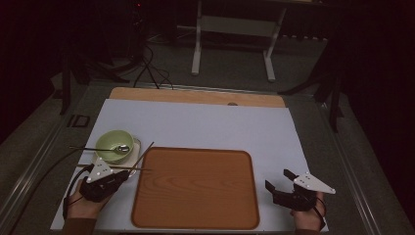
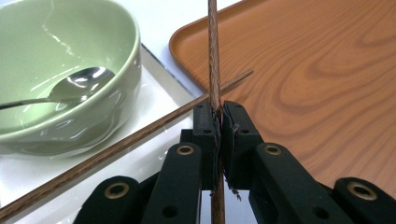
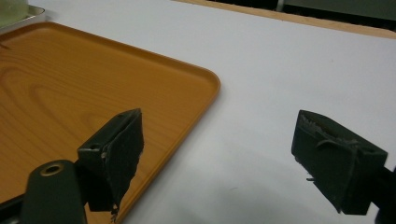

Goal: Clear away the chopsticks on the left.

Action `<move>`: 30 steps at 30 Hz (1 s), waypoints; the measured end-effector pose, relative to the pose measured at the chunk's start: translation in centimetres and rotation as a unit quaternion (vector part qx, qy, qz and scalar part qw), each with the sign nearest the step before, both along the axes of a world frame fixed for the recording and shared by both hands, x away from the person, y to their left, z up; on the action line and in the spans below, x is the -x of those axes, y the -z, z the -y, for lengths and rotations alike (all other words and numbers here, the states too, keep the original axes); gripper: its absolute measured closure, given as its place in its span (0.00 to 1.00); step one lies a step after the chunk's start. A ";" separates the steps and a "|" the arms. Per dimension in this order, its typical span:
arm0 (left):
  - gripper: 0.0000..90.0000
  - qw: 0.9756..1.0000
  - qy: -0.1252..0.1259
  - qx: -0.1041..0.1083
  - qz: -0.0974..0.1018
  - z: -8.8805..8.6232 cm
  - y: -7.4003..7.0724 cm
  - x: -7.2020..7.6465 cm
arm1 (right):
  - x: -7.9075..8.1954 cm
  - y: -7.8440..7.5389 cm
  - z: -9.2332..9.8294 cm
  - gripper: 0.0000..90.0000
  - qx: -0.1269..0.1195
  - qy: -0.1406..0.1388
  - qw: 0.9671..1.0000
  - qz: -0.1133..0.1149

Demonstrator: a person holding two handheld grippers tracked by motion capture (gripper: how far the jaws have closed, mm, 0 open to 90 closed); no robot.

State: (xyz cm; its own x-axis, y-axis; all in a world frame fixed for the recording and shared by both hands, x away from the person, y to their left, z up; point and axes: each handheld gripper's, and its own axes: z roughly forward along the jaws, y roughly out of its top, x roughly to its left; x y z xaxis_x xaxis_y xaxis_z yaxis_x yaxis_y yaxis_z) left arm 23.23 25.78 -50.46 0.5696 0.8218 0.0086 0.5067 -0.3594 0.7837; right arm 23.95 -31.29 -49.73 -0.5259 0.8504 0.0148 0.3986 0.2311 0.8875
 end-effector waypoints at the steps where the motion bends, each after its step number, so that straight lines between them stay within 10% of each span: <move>1: 0.95 1.000 0.000 0.000 0.000 0.0 0.0 0.0 | 0.0 0.0 0.0 0.19 0.000 0.000 1.000 0.000; 30: 0.95 0.998 -0.012 0.056 -0.010 2.8 -2.3 0.4 | 0.1 0.0 0.2 0.19 -0.005 0.006 1.000 0.001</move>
